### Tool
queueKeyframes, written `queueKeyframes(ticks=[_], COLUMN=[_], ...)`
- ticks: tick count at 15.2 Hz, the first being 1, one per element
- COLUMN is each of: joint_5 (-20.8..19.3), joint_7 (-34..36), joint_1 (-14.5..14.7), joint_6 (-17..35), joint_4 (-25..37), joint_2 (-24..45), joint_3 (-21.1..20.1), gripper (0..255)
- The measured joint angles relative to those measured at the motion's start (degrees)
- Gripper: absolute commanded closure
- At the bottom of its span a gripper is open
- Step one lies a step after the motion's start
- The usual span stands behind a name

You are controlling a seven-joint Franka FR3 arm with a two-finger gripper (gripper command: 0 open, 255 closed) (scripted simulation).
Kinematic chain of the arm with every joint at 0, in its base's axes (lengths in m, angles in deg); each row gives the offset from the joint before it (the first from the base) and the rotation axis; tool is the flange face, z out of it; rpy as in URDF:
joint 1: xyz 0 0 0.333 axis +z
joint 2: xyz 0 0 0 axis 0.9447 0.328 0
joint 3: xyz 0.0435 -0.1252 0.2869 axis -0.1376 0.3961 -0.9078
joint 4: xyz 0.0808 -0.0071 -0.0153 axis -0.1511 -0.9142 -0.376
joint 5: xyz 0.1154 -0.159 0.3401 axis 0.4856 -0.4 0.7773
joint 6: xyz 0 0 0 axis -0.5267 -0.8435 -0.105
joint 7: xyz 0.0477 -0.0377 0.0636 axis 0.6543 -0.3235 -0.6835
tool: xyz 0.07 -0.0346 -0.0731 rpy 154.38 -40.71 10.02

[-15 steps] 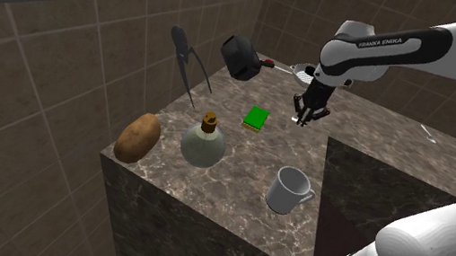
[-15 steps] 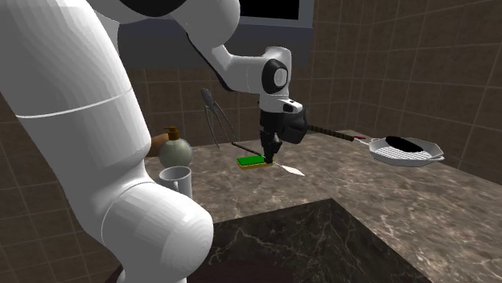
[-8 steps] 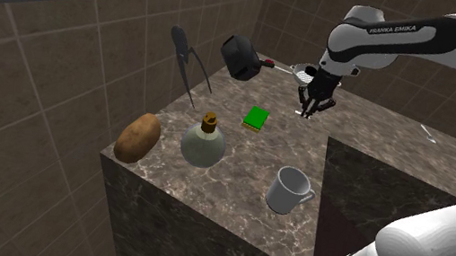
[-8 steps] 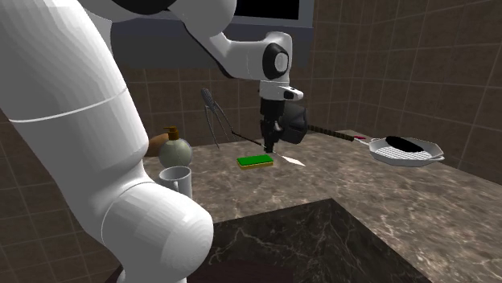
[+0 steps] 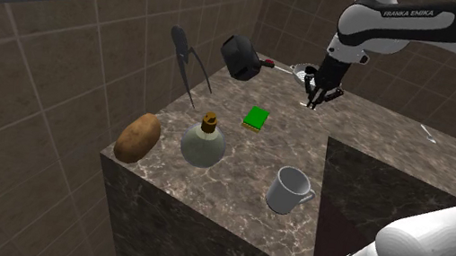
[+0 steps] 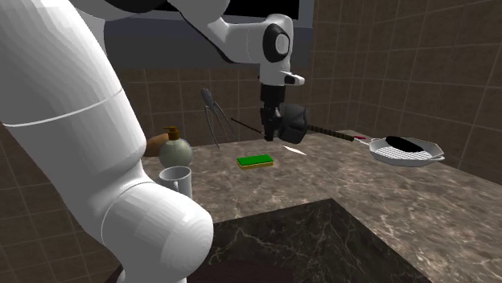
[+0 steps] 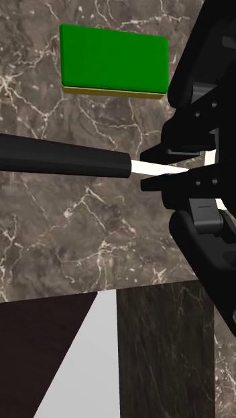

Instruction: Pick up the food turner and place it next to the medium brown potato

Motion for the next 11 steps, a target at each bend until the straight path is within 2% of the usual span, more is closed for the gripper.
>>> queueKeyframes(ticks=[4,11], joint_5=[0.3,1.7], joint_7=[1.7,10.9], joint_1=[0.7,4.7], joint_6=[-1.4,-1.1], joint_4=[2.2,7.3], joint_2=[0.7,5.6], joint_3=[-1.0,-6.8], gripper=[255,255])
